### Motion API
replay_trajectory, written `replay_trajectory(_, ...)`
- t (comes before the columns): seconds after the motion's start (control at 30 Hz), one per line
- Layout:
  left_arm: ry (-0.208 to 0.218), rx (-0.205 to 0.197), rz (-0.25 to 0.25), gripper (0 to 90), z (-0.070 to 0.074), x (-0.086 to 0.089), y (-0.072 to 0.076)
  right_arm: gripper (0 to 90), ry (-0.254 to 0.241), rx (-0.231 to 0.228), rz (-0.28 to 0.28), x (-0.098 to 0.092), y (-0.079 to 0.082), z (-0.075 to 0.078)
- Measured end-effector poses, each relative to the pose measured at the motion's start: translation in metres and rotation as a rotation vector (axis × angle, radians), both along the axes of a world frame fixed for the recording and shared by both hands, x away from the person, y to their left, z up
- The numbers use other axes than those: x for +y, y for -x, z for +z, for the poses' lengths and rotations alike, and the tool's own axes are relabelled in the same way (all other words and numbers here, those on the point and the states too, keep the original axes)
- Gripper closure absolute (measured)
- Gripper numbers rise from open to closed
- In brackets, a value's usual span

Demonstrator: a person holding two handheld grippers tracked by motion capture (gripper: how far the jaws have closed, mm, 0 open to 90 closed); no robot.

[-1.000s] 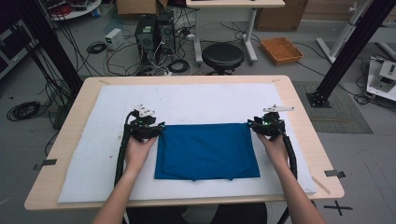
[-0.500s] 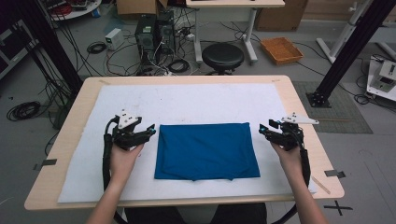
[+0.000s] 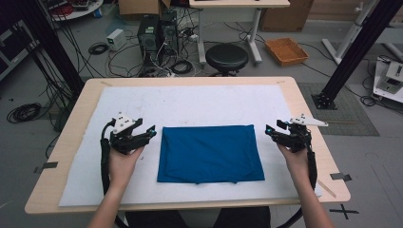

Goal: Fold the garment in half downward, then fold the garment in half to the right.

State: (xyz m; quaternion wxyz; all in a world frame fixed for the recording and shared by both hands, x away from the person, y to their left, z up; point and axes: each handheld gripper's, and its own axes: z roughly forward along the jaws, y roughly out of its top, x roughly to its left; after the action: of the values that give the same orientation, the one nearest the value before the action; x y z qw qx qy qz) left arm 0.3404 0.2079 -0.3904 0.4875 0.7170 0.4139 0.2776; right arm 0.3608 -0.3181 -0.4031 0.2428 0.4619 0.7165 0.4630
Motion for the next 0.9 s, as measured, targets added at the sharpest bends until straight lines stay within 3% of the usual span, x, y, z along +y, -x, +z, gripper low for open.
replay_trajectory(0.13,0.057,0.009,-0.047,45.9,0.002,0.002,0.0,39.5,-0.006,-0.031,0.015,0.001,0.003,0.004)
replay_trajectory(0.23,0.055,-0.005,-0.065,45.9,0.001,0.002,0.002,38.6,-0.009,-0.03,0.026,0.002,0.002,0.005)
replay_trajectory(0.37,0.06,-0.062,-0.089,45.8,-0.002,0.002,0.007,38.1,-0.011,-0.019,0.028,0.002,0.0,0.003)
replay_trajectory(0.47,0.054,-0.066,-0.074,44.4,-0.004,-0.002,0.009,38.2,-0.02,-0.014,0.029,0.001,0.0,0.003)
replay_trajectory(0.57,0.087,-0.038,-0.09,42.9,-0.004,-0.005,0.01,38.3,-0.021,-0.018,0.027,0.001,0.0,0.004)
replay_trajectory(0.7,0.064,0.012,-0.094,39.4,0.002,-0.01,0.014,38.5,-0.015,-0.024,0.032,0.002,0.0,0.005)
replay_trajectory(0.8,0.044,0.024,-0.078,36.6,0.007,-0.012,0.025,38.8,-0.01,-0.024,0.035,0.003,0.001,0.005)
replay_trajectory(0.87,0.059,0.034,-0.063,33.5,0.008,-0.012,0.033,38.8,-0.011,-0.023,0.038,0.003,0.002,0.005)
replay_trajectory(0.9,0.078,0.057,-0.07,31.7,0.007,-0.011,0.038,38.9,-0.01,-0.025,0.039,0.003,0.003,0.005)
